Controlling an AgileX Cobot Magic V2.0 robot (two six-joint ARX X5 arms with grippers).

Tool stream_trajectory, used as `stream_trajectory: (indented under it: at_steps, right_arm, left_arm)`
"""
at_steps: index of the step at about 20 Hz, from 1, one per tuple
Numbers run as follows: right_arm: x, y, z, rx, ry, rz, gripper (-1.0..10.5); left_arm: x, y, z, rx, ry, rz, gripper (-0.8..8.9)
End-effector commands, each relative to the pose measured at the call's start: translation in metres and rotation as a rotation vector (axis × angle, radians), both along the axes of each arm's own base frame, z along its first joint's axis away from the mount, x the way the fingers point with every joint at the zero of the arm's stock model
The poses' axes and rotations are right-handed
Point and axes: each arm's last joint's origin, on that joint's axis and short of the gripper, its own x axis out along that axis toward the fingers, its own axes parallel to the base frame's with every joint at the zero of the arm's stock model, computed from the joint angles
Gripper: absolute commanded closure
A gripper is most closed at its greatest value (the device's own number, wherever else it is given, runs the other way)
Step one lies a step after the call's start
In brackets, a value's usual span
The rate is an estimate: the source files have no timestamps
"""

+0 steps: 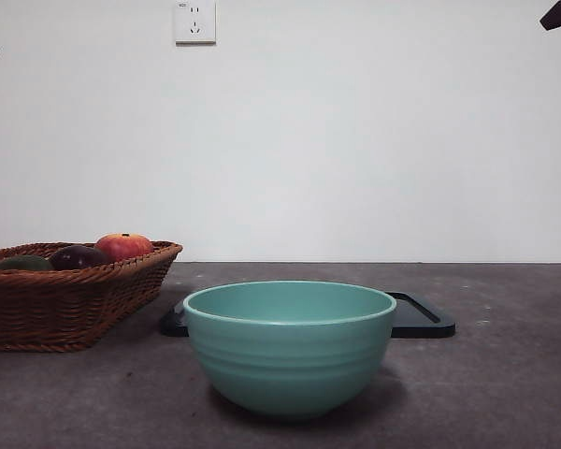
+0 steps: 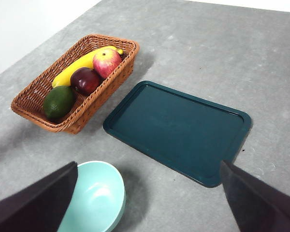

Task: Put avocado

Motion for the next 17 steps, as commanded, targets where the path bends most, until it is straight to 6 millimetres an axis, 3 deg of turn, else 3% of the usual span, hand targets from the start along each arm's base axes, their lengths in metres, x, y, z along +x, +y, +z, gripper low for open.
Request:
stream_trajectory:
  at_steps: [1,6,9,11,17]
  right_arm:
    - [0.000,0.001,0.006,0.006,-0.020,0.006,4.7]
    - [0.000,0.001,0.006,0.011,-0.023,0.005,4.7]
    - [0.000,0.001,0.006,0.011,-0.023,0.004,4.5]
    - [0.000,0.001,0.006,0.011,-0.022,0.004,3.9]
    - [0.000,0.001,0.007,0.022,-0.013,-0.002,3.9]
  left_arm:
    - [0.000,-0.001,0.007,-0.007,-0.023,-0.009,1.98]
    - [0.003,0.001,0.000,0.054,0.034,0.073,1.98]
    - [0.015,0.002,-0.012,0.145,0.122,0.165,1.98]
    - [0.027,0.001,-0.023,0.202,0.193,0.205,1.98]
    - [0.079,-0.005,-0.060,0.372,0.403,0.276,2.00]
